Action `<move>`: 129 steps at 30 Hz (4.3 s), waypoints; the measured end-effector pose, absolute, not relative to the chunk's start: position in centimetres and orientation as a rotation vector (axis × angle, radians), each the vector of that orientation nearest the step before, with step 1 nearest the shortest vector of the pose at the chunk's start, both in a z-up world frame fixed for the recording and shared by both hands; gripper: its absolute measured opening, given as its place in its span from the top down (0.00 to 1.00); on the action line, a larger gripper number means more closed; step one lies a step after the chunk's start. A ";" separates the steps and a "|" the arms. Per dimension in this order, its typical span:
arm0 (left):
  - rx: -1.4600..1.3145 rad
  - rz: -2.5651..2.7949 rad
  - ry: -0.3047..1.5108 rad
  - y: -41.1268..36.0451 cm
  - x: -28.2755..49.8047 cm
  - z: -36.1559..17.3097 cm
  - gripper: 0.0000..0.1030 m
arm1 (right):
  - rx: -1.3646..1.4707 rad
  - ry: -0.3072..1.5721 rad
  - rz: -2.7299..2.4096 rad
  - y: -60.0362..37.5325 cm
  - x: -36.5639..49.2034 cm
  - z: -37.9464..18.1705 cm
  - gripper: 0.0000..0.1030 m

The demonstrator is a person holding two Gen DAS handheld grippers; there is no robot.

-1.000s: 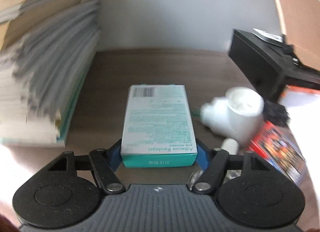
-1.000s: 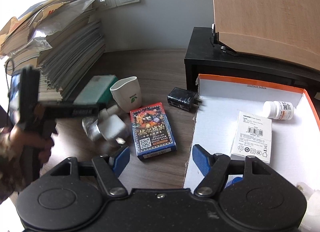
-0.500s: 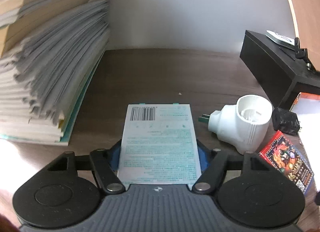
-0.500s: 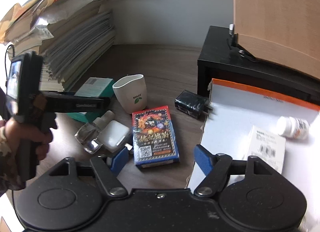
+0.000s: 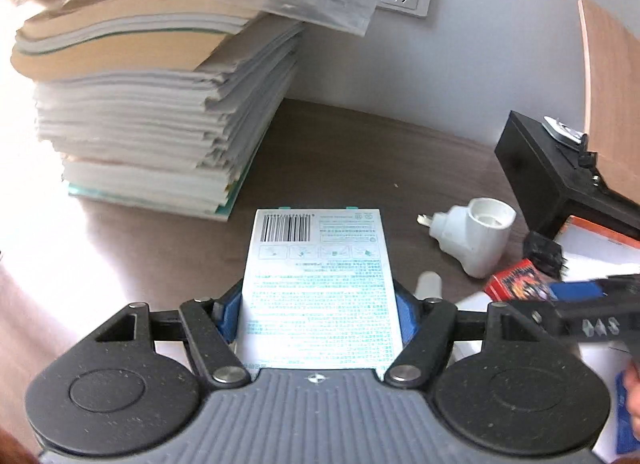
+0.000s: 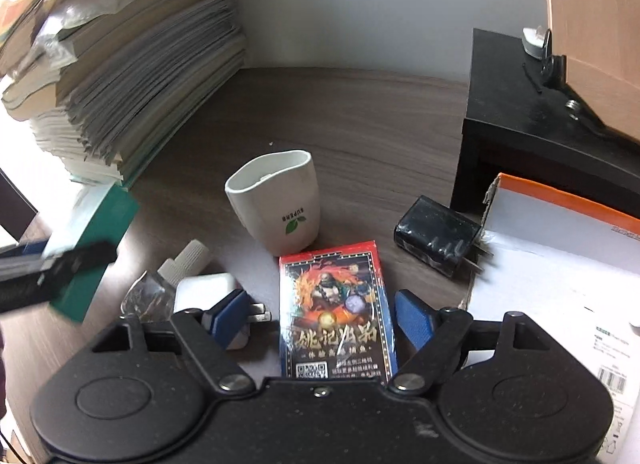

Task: Organize rigid objects
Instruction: 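Grasp the teal bandage box with left tool while right tool grasps the red card deck, then carry the bandage box and card deck with both tools over the white box, then hold the bandage box and card deck above the white box with both tools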

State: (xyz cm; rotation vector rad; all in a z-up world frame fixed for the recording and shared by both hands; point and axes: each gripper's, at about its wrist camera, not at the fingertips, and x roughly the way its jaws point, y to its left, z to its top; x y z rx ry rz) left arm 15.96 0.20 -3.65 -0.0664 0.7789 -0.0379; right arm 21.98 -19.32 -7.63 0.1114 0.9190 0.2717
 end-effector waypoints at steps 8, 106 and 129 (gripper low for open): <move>-0.091 -0.066 0.781 -0.7 13.9 -3.3 0.30 | 0.028 0.932 0.221 -19.3 21.5 -8.1 0.08; -0.044 -0.250 0.721 -23.7 6.6 -0.1 0.30 | 0.194 0.675 -0.100 -36.9 3.7 1.0 0.31; -0.015 -0.263 0.736 -25.1 7.6 -0.6 0.30 | 0.236 0.668 -0.102 -38.6 4.2 0.7 0.31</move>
